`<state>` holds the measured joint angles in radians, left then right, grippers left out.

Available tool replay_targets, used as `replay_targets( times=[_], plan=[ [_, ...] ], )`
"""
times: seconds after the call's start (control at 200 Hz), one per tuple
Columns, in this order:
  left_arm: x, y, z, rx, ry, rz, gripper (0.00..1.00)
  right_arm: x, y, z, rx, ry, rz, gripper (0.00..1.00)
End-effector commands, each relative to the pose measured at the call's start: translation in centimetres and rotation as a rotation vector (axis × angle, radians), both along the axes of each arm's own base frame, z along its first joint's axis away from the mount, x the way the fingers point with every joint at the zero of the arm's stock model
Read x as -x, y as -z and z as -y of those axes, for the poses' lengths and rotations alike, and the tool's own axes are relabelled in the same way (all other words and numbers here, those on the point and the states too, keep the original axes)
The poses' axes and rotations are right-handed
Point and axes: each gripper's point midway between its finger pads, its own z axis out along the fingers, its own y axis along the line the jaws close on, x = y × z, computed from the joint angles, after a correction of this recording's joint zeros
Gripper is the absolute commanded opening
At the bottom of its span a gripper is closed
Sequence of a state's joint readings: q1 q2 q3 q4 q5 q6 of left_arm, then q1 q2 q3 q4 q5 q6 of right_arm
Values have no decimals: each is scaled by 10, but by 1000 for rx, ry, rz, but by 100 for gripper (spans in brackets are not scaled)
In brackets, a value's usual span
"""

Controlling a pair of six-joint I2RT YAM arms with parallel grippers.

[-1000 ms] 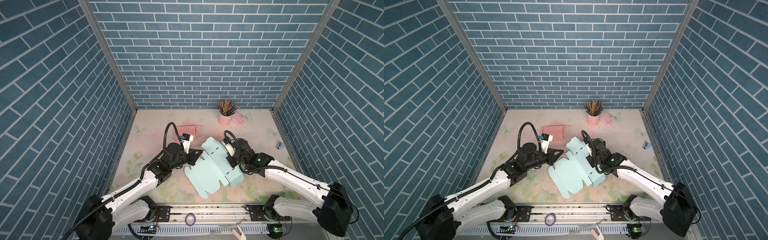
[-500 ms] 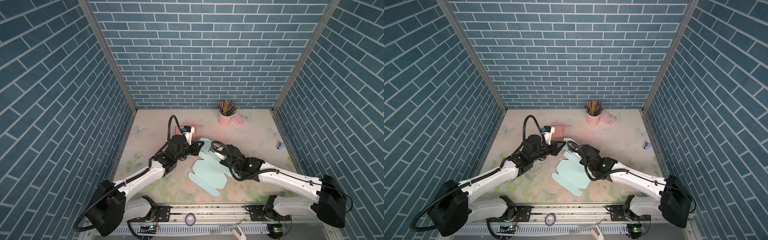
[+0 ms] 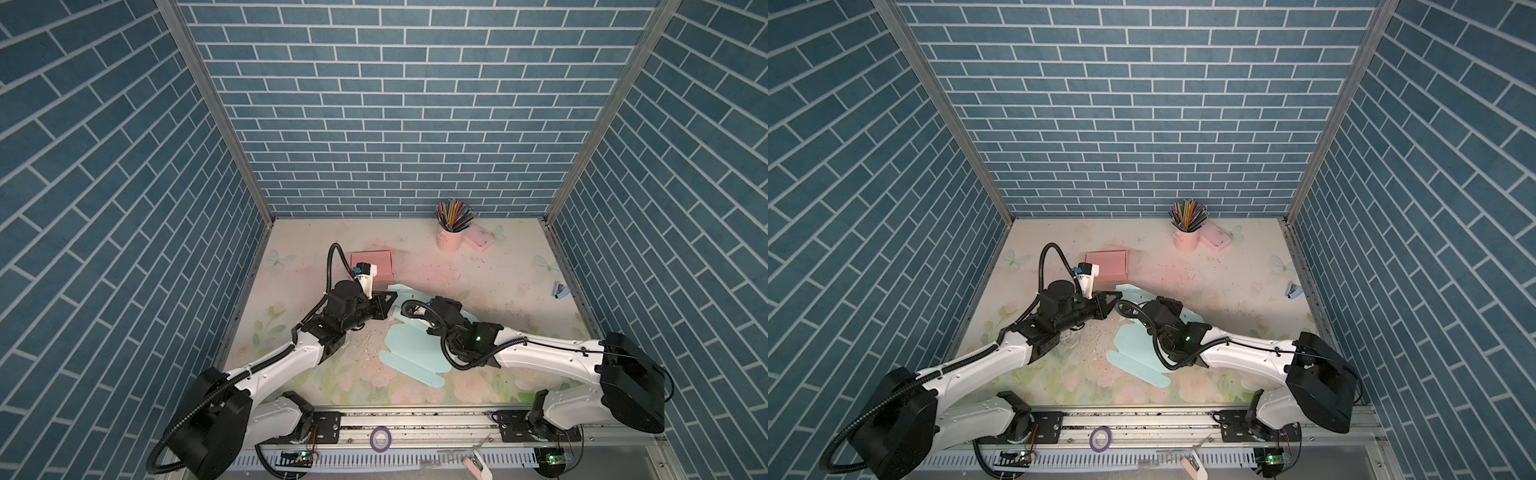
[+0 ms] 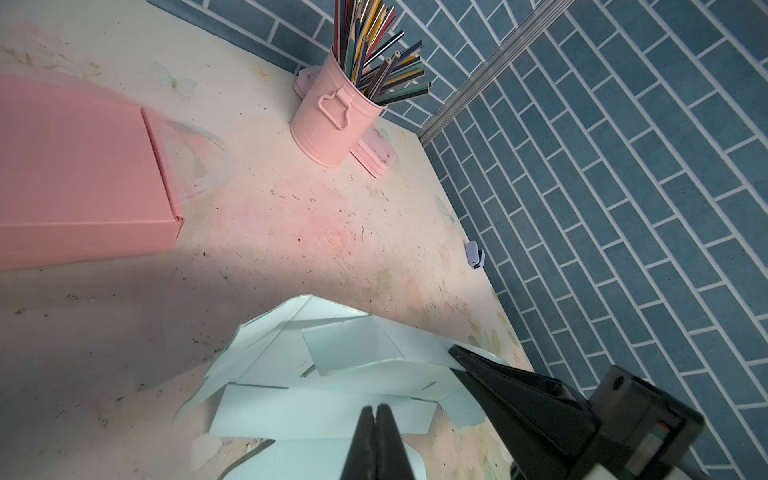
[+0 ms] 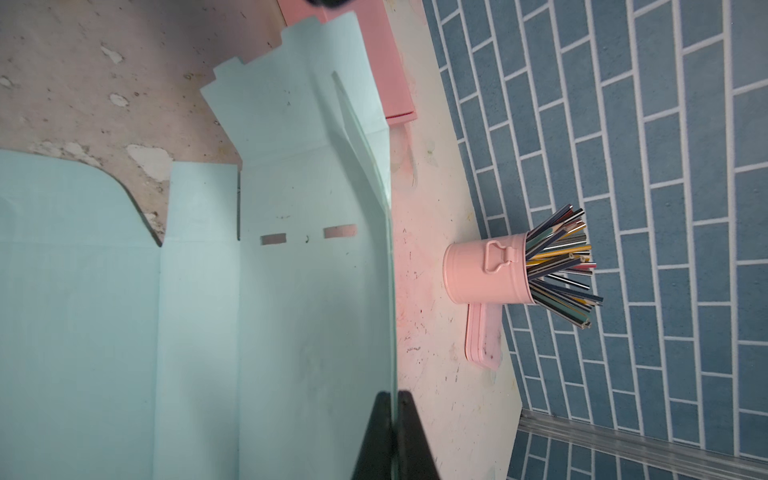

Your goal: Fold the paper box

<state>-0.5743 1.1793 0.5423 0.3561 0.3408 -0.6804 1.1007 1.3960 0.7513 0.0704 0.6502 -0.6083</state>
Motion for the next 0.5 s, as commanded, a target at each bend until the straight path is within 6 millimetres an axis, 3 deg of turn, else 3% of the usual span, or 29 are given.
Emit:
replay_targets(
  times=[0.0,0.24,0.495],
  plan=[
    [-2,-3,-4,-13,-13,26,6,1,5,-2,-5,-26,27,0],
    [-14,5,-5,-59,-28,21,6,4,8,-3,-25,-40,29,0],
    [-26,20,16,-48,23,-30,7,5,6,-3,-38,-44,50,0]
  ],
)
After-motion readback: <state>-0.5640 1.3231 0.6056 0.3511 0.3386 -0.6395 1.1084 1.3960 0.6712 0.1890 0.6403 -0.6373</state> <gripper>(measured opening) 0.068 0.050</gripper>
